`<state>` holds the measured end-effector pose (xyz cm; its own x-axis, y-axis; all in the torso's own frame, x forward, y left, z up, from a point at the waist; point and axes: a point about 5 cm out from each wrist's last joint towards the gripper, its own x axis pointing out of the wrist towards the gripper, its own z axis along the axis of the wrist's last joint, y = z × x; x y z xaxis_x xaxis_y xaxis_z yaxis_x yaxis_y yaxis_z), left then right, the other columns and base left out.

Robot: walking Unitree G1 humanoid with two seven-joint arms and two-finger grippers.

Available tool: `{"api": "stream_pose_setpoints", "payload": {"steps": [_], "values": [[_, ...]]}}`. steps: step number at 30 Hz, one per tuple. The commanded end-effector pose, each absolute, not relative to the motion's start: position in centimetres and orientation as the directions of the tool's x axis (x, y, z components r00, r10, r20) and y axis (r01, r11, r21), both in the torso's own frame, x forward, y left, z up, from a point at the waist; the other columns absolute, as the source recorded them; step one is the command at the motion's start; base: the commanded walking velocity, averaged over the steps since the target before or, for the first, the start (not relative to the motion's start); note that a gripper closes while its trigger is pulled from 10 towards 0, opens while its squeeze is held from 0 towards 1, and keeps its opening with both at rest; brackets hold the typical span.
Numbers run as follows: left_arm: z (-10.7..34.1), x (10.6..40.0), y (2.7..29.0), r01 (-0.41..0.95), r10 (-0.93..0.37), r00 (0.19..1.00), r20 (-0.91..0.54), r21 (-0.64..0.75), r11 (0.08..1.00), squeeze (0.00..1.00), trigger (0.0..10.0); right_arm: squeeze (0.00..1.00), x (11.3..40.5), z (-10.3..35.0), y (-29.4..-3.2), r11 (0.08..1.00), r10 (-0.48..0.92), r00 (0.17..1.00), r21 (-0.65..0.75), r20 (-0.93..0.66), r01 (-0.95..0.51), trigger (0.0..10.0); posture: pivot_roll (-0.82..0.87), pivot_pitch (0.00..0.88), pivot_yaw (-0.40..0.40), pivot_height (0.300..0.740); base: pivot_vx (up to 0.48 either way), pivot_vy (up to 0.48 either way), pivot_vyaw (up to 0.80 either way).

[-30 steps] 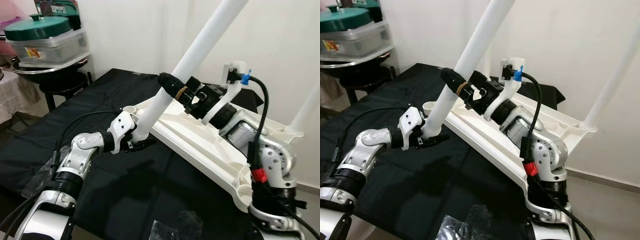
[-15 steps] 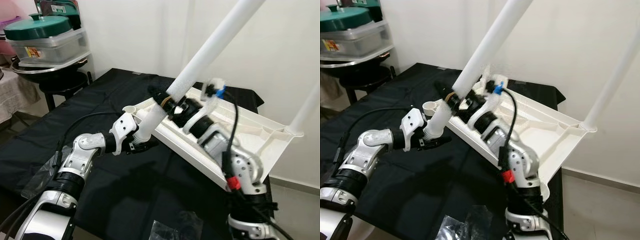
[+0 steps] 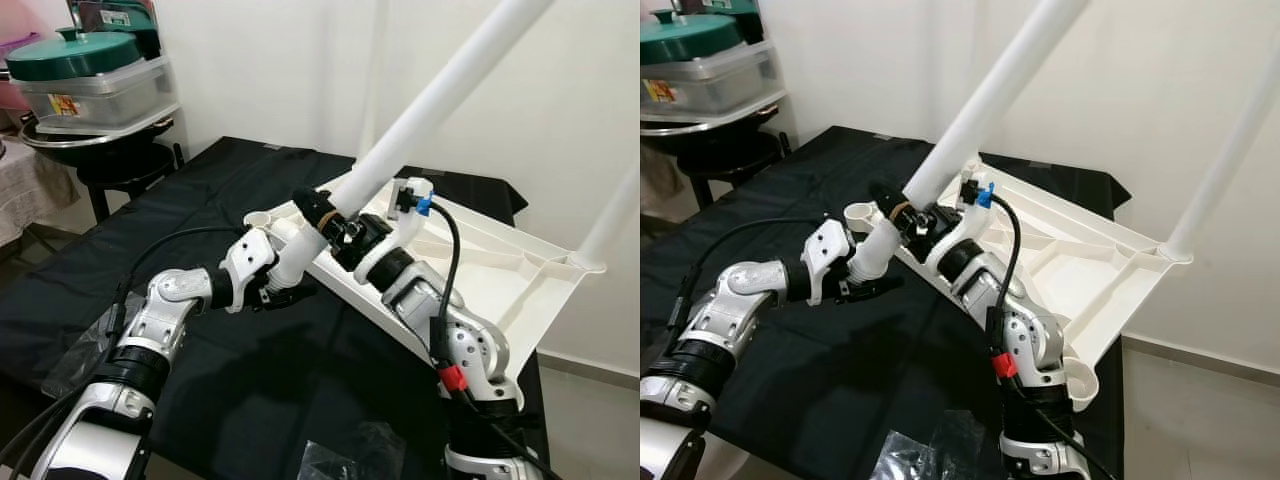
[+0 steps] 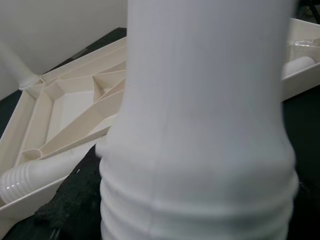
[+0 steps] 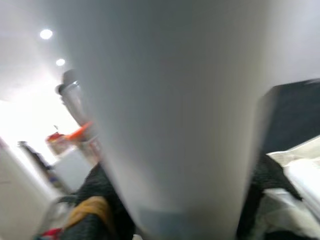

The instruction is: Building children table

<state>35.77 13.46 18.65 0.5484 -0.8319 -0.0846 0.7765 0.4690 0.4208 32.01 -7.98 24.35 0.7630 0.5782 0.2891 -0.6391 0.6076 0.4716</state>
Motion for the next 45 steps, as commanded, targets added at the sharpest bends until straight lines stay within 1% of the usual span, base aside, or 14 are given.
{"api": "stream_pose_setpoints", "payload": {"steps": [1, 11, 12, 13, 14, 18, 27, 33, 35, 36, 37, 38, 39, 45], "values": [[18.6, 35.7, 13.4, 0.777, -0.832, 0.548, -0.088, 0.421, 0.468, 0.00, 10.0, 0.00, 31.9, 24.2, -7.6, 0.598, 0.587, 0.755, 0.473, 0.291, -0.647, 0.0, 0.03, 0.000, -0.025, 0.740, 0.000, 0.000, 0.00], [18.8, 35.6, 13.3, 0.775, -0.835, 0.545, -0.075, 0.426, 0.467, 0.00, 10.0, 0.00, 31.8, 23.5, -7.1, 0.622, 0.582, 0.763, 0.450, 0.282, -0.641, 0.0, 0.03, 0.000, -0.022, 0.740, 0.000, 0.000, 0.00], [18.8, 35.5, 13.5, 0.779, -0.841, 0.538, -0.064, 0.420, 0.466, 0.30, 10.0, 0.00, 31.9, 23.6, -7.2, 0.630, 0.572, 0.769, 0.447, 0.287, -0.635, 0.0, 0.03, 0.000, -0.023, 0.740, 0.000, 0.000, 0.00], [18.9, 35.5, 13.6, 0.782, -0.845, 0.532, -0.056, 0.415, 0.465, 0.30, 10.0, 0.00, 31.9, 23.7, -7.3, 0.635, 0.564, 0.772, 0.445, 0.292, -0.632, 0.0, 0.03, 0.000, -0.022, 0.740, 0.000, 0.000, 0.00], [19.0, 35.4, 13.7, 0.775, -0.845, 0.534, -0.034, 0.419, 0.473, 1.00, 10.0, 0.00, 32.1, 23.9, -7.6, 0.648, 0.548, 0.781, 0.439, 0.299, -0.623, 0.0, 0.03, 0.000, -0.022, 0.740, 0.000, 0.000, 0.00], [19.6, 35.6, 14.1, 0.740, -0.824, 0.566, 0.008, 0.435, 0.513, 1.00, 10.0, 0.00, 32.8, 24.6, -9.3, 0.720, 0.487, 0.818, 0.389, 0.307, -0.574, 0.0, 0.03, 0.000, -0.022, 0.740, 0.000, 0.000, 0.00], [20.5, 35.9, 14.4, 0.685, -0.787, 0.612, 0.078, 0.446, 0.576, 1.00, 10.0, 0.00, 33.5, 25.5, -11.1, 0.801, 0.431, 0.845, 0.297, 0.317, -0.520, 0.0, 0.03, 0.000, -0.024, 0.740, 0.000, 0.000, 0.00], [19.6, 35.9, 15.0, 0.670, -0.762, 0.646, 0.045, 0.446, 0.594, 1.00, 10.0, 0.00, 33.9, 27.6, -14.5, 0.856, 0.390, 0.853, 0.204, 0.347, -0.475, 0.0, 0.02, 0.000, -0.018, 0.740, 0.000, 0.000, 0.00], [19.3, 35.8, 15.2, 0.664, -0.751, 0.659, 0.039, 0.439, 0.605, 1.00, 10.0, 0.00, 33.5, 28.6, -15.6, 0.859, 0.421, 0.835, 0.140, 0.353, -0.493, 0.0, 0.02, 0.000, -0.019, 0.740, 0.000, 0.000, 0.00], [18.4, 35.8, 15.9, 0.643, -0.715, 0.699, 0.019, 0.420, 0.640, 1.00, 10.0, 0.00, 31.7, 30.0, -17.6, 0.816, 0.558, 0.771, -0.032, 0.306, -0.577, 0.0, 0.01, 0.000, -0.019, 0.740, 0.000, 0.000, 0.00], [18.4, 35.8, 15.9, 0.643, -0.715, 0.699, 0.019, 0.420, 0.640, 1.00, 10.0, 0.00, 31.7, 30.0, -17.6, 0.816, 0.558, 0.771, -0.032, 0.306, -0.577, 0.0, 0.01, 0.000, -0.019, 0.740, 0.000, 0.000, 0.00], [18.1, 35.7, 16.2, 0.634, -0.698, 0.716, 0.011, 0.409, 0.656, 1.00, 10.0, 0.00, 30.8, 30.3, -18.3, 0.775, 0.626, 0.735, -0.104, 0.261, -0.624, 0.0, 0.00, 0.000, -0.018, 0.740, 0.000, 0.000, 0.00], [17.6, 35.7, 16.5, 0.621, -0.678, 0.735, -0.003, 0.405, 0.671, 0.00, 10.0, 0.00, 29.9, 30.3, -18.9, 0.725, 0.688, 0.697, -0.149, 0.201, -0.672, 0.0, 0.00, 0.000, -0.018, 0.740, 0.000, 0.000, 0.00], [16.8, 35.6, 17.0, 0.588, -0.633, 0.774, -0.013, 0.387, 0.711, 0.00, 10.0, 0.00, 28.2, 29.8, -19.9, 0.621, 0.782, 0.619, -0.176, 0.078, -0.763, 0.0, -0.01, 0.000, -0.017, 0.740, 0.000, 0.000, 0.00]]}}
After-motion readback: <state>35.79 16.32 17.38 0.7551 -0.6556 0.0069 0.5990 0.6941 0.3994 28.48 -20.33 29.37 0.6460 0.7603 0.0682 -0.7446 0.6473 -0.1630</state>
